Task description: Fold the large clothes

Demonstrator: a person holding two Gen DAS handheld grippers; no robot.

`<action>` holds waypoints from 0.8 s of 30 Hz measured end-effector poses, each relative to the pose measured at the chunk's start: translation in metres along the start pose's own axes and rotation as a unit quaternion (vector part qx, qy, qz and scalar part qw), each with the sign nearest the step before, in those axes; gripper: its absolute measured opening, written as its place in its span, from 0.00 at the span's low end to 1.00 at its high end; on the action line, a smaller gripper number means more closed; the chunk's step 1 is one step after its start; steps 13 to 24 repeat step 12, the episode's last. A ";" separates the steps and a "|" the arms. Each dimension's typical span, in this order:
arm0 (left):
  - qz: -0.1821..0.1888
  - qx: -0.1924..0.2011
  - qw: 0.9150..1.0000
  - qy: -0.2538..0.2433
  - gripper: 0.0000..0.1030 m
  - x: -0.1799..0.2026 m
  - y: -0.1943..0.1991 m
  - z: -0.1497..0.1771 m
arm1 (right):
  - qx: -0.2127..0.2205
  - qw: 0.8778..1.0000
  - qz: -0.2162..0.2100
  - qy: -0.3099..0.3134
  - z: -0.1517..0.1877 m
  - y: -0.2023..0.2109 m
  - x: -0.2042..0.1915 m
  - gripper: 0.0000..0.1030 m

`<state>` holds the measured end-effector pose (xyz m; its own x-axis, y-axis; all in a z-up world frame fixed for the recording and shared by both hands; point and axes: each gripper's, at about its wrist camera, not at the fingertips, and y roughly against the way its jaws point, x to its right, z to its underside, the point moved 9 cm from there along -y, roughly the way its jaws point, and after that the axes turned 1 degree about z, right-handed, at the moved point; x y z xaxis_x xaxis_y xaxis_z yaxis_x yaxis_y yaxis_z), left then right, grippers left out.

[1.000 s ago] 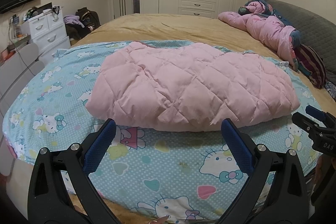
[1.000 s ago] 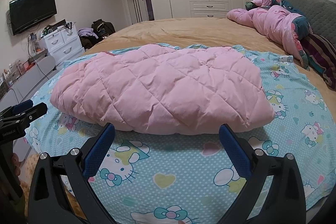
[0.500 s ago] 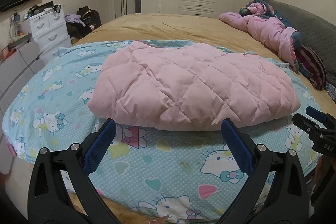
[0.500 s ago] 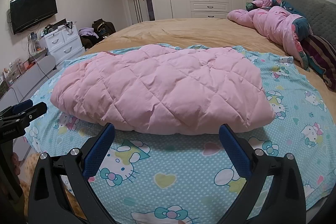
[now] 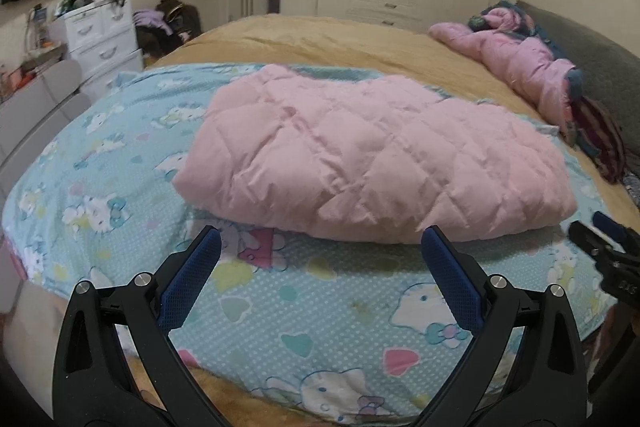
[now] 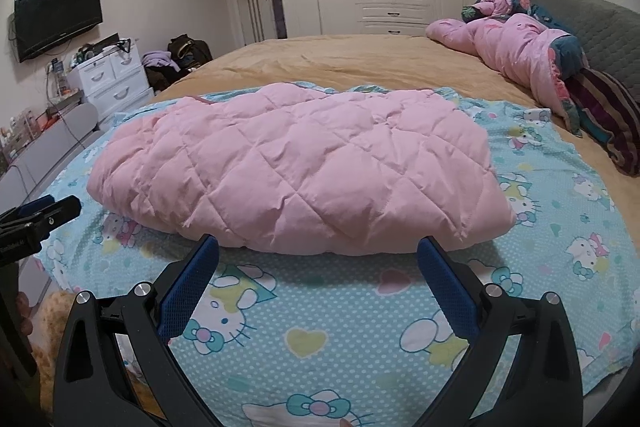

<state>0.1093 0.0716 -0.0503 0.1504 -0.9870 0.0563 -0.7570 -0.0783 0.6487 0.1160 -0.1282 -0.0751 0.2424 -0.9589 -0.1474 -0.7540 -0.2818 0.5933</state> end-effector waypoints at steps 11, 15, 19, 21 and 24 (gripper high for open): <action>-0.104 -0.014 0.989 0.105 0.91 -0.168 -0.044 -0.023 | -0.019 0.937 0.268 -0.224 0.095 0.054 0.234 0.96; -0.137 -0.015 0.983 0.120 0.91 -0.206 -0.053 -0.029 | -0.030 0.914 0.319 -0.250 0.119 0.071 0.270 0.96; -0.137 -0.015 0.983 0.120 0.91 -0.206 -0.053 -0.029 | -0.030 0.914 0.319 -0.250 0.119 0.071 0.270 0.96; -0.137 -0.015 0.983 0.120 0.91 -0.206 -0.053 -0.029 | -0.030 0.914 0.319 -0.250 0.119 0.071 0.270 0.96; -0.137 -0.015 0.983 0.120 0.91 -0.206 -0.053 -0.029 | -0.030 0.914 0.319 -0.250 0.119 0.071 0.270 0.96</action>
